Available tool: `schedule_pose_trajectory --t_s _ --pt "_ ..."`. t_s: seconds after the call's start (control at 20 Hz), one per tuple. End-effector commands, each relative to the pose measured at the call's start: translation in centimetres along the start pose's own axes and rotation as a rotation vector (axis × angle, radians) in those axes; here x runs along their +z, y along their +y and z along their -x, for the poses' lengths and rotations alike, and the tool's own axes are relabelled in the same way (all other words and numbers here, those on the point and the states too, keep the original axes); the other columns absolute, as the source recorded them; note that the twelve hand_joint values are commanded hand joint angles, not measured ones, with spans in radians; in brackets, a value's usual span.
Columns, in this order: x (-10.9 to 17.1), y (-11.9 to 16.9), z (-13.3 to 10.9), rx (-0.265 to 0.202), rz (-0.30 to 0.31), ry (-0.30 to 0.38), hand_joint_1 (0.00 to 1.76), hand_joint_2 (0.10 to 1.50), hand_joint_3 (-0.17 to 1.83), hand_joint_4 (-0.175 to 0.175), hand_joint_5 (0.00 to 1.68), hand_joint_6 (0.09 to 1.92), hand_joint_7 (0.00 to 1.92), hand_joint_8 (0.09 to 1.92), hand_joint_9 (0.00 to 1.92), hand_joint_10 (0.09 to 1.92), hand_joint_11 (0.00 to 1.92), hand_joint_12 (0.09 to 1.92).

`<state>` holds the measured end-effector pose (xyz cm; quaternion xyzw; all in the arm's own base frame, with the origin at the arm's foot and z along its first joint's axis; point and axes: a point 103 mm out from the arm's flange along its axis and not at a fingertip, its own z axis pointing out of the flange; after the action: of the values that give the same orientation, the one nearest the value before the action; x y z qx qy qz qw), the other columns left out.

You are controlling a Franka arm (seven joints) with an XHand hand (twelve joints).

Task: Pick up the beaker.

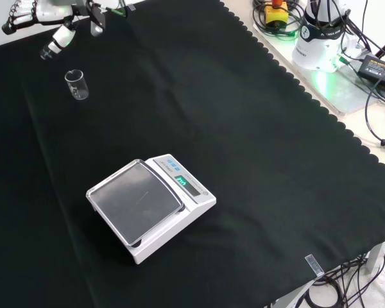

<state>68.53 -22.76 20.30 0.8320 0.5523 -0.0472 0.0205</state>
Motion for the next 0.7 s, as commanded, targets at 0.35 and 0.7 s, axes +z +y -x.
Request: schedule_pose_trajectory --t_s 0.35,0.7 --pt "7.0 -0.2 0.9 0.049 -0.184 0.040 0.27 0.94 0.15 0.018 0.20 0.09 0.01 0.72 0.01 0.88 0.00 1.38" --pt "9.4 -0.8 -2.0 0.006 -0.244 0.031 0.26 0.94 0.15 0.018 0.20 0.09 0.00 0.72 0.01 0.88 0.00 1.38"
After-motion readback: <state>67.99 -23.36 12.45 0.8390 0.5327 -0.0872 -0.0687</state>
